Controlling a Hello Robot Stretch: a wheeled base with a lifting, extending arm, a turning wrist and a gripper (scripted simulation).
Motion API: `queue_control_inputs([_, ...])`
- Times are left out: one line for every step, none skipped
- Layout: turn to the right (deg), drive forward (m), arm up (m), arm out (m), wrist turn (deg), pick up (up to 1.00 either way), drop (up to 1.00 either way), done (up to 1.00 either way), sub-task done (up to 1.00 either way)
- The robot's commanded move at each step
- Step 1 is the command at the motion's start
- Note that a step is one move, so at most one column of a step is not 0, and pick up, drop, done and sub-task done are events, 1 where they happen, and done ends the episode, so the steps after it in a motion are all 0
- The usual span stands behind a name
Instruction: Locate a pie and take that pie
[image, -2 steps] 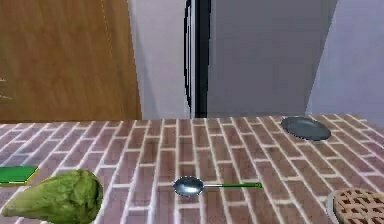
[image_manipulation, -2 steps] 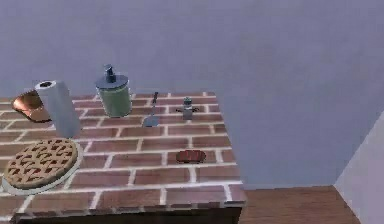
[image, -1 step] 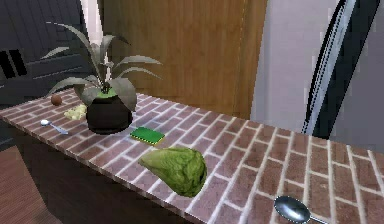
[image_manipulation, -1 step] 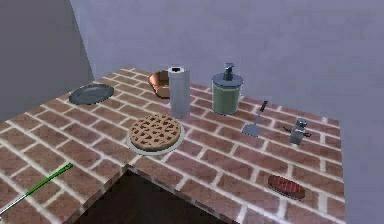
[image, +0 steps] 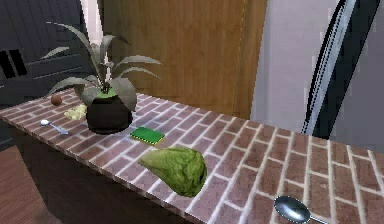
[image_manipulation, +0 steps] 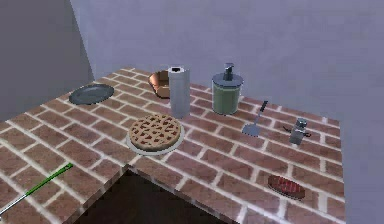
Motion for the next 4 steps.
queue_control_inputs([0.0,0.00,0.38,0.00,0.0,0.00,0.00,0.00,0.00])
queue_control_inputs([0.0,0.00,0.00,0.20,0.0,0.00,0.00,0.00,0.00])
queue_control_inputs([0.0,0.00,0.00,0.00,45.0,0.00,0.00,0.00,0.00])
queue_control_inputs([0.0,0.00,0.00,0.00,45.0,0.00,0.00,0.00,0.00])
